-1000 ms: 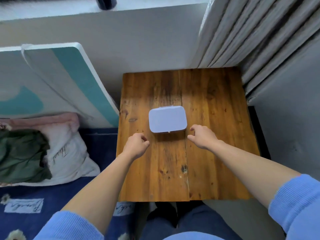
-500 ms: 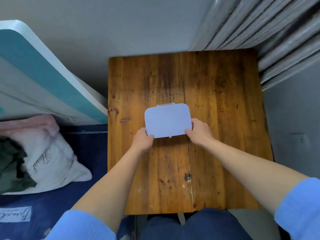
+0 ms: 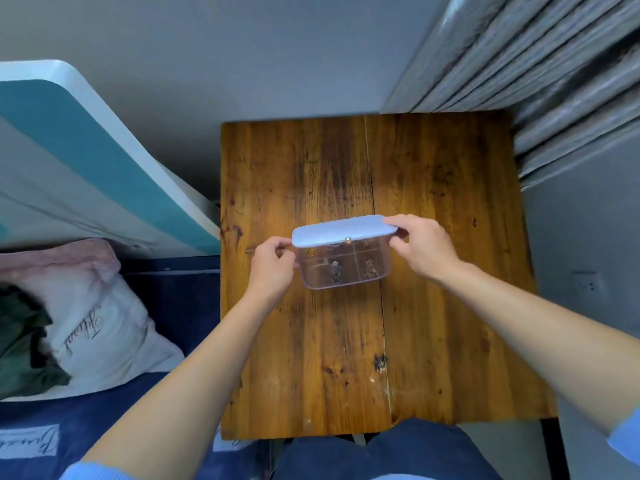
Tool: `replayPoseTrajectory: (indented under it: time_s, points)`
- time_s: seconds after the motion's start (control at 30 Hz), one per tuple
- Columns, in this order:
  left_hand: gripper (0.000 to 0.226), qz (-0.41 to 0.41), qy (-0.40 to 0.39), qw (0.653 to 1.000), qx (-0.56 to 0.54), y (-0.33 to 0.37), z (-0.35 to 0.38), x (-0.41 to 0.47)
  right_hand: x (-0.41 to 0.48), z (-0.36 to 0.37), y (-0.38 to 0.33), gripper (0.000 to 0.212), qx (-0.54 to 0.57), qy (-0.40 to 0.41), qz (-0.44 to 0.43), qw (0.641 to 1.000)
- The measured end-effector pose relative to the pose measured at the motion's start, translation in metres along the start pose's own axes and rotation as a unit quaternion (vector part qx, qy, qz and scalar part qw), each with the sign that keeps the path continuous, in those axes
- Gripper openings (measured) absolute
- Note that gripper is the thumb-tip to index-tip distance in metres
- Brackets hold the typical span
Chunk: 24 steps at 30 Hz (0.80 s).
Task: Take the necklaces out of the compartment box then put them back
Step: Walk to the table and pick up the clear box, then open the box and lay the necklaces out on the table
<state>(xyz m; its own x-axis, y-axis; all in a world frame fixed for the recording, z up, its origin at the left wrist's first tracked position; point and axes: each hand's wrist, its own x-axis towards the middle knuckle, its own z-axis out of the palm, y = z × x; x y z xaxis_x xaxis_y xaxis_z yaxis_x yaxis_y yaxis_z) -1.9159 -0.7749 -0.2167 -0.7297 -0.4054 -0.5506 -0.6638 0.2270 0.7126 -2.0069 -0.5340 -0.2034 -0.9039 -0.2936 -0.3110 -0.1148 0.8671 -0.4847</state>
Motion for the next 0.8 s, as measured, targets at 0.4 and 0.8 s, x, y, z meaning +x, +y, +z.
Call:
replayPoseTrajectory:
  time_s: [0.4,0.8]
  points:
    - [0.035,-0.180,-0.075,0.981,0.018,-0.050,0.037,0.006,0.138,0.016,-0.014,0.011,0.050,-0.003,0.110,0.993]
    - [0.021,-0.179,-0.082,0.979,-0.057,-0.052,0.039,0.008,0.131,0.040,0.010,0.047,0.021,-0.033,0.130,0.991]
